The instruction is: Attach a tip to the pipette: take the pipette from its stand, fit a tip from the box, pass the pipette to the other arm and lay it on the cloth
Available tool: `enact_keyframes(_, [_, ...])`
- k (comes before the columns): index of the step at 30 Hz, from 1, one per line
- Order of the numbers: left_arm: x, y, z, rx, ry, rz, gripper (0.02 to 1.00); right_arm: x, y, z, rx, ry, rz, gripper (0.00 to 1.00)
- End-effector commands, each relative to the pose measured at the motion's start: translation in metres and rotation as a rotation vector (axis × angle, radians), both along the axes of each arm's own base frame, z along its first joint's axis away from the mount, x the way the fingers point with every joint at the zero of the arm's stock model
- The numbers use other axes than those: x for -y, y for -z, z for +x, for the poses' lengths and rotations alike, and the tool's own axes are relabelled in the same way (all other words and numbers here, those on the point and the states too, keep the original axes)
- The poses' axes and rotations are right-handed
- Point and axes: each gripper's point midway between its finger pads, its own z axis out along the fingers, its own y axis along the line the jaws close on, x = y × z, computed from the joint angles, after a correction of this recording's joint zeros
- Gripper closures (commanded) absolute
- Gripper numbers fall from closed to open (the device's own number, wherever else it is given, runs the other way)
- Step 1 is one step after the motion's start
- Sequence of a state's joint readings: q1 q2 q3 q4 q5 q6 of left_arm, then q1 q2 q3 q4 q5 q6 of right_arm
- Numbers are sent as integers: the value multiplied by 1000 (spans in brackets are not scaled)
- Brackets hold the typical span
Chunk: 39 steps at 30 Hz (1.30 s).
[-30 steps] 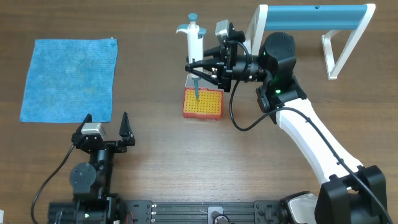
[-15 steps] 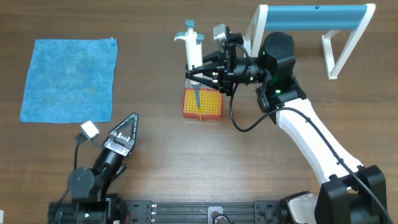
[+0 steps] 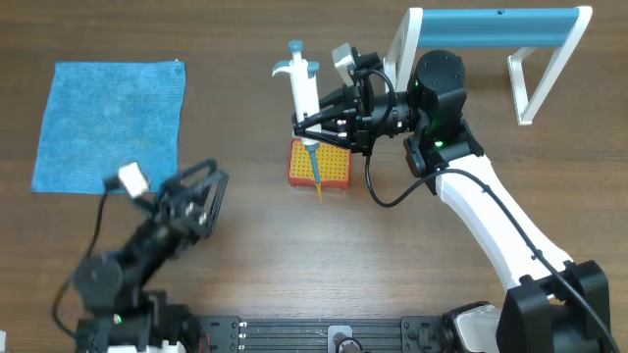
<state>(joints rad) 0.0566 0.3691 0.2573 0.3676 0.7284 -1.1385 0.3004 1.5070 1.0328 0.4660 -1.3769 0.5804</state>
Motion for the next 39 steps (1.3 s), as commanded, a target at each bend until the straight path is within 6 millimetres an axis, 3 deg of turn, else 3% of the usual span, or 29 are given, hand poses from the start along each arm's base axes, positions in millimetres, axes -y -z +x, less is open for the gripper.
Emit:
enact_keyframes(1, [29,-35,30,28,248,175,20,1,-13,-14,-10,-64,5,923])
enact_keyframes(5, [52,-67,74,80,482,228,18,1,-13,-17,-14,-82,4,925])
enact_keyframes(9, [89,-76,101,130,613,241,115,-1,-13,-19,-39,-89,0,923])
enact_keyframes(13, [120,-72,102,170,732,247,126,-1,-13,-17,-51,-78,-1,925])
enact_keyframes(17, [129,-70,96,185,764,248,145,-2,-13,-12,-59,-50,-1,925])
enact_keyframes(21, [140,-72,89,203,792,247,235,-2,-14,-9,-51,-31,3,925])
enact_keyframes(28, [141,-73,91,203,775,244,579,-2,-14,-8,-51,-27,3,925])
enact_keyframes(30, [141,-73,92,205,770,244,630,-2,-14,-8,-51,-27,3,925])
enact_keyframes(34, [141,-73,92,205,770,243,991,-2,-14,-8,-50,-27,3,925])
enact_keyframes(38, [141,-73,92,205,770,243,991,-2,-14,-9,-50,-28,3,921])
enact_keyframes(39, [141,-74,92,205,770,244,993,-2,-14,-9,-51,-28,3,660])
